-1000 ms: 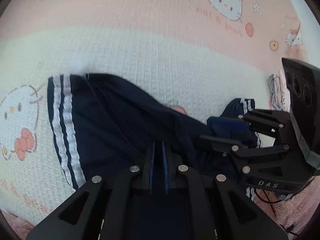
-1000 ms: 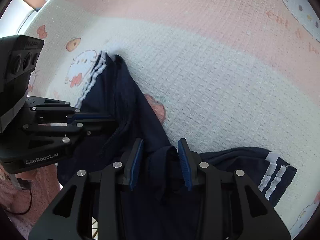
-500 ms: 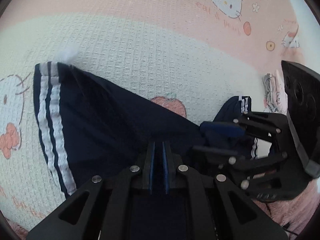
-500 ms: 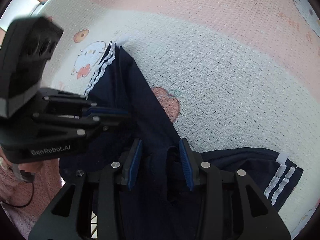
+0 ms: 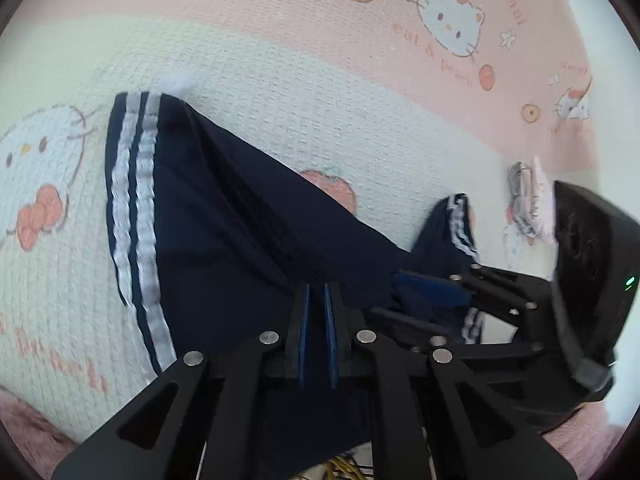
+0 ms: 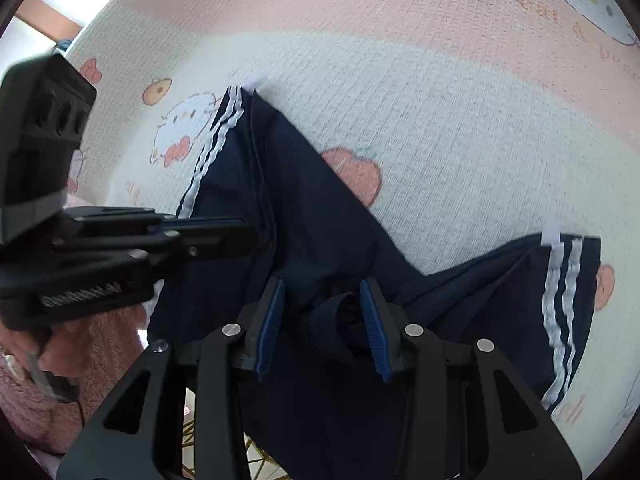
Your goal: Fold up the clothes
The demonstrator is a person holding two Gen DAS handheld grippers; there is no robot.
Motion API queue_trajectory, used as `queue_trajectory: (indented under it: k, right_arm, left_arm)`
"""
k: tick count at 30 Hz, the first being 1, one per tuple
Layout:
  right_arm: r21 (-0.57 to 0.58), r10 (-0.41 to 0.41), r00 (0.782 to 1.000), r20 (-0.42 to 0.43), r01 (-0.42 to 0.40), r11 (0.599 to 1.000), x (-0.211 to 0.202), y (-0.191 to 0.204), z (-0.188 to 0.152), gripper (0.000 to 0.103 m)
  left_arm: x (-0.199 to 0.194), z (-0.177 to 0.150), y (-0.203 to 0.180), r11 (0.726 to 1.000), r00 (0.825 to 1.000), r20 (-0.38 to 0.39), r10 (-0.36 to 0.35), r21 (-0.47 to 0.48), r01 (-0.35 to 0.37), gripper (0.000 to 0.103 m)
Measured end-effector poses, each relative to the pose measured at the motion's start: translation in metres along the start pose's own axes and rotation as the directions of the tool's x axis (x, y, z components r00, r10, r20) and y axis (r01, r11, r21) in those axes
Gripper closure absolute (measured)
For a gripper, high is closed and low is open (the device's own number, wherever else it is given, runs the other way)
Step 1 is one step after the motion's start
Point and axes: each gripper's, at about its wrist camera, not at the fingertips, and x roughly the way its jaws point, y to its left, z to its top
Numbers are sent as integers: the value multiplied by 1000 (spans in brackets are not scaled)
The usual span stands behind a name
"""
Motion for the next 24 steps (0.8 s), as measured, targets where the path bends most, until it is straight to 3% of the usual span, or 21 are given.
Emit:
queue_trajectory:
  k: [5,7,9,12,14,16,17,19,22,24]
  right_arm:
    - [10,-3,1000,8,3,1000,-1,-4,-8,62]
    - [33,11,1000,18,-11,999,-2,-12,-9,62]
    - [59,29,999,28,-30,998,-4,-21,-12,62]
    - [82,40,998,58,-45,996,-8,-28,-12,62]
    - [99,29,998,63,-35,994,-12,-31,-11,63]
    - [105,14,997,82,-22,994,-20,-31,-14,62]
    - [106,7,996,89,-16,994,-23,-31,-15,62]
    - [88,4,997,77,-10,996,-22,-31,-18,62]
    - [45,-72,997,34,71,996,-7,-30,-21,63]
    - [31,-106,994,30,105,994,-5,-31,-20,63]
  left_arm:
    - [-7,-10,-1,1000,1000,9,12,18,-12,88]
    - [-10,-14,-2,999,1000,14,21,28,-21,69]
    - [-13,-17,-2,999,999,18,29,37,-30,66]
    - [-17,-23,-2,998,999,25,42,51,-43,66]
    - [-16,-24,-5,993,996,34,84,77,-87,71]
    - [-13,-24,-8,984,989,46,139,108,-143,88]
    - [-11,-24,-9,977,985,53,166,124,-172,90]
    - [-10,-23,-9,966,975,68,211,138,-218,92]
    - [-22,-15,8,965,967,100,236,89,-245,92]
    - [-30,-11,16,948,945,129,301,69,-311,92]
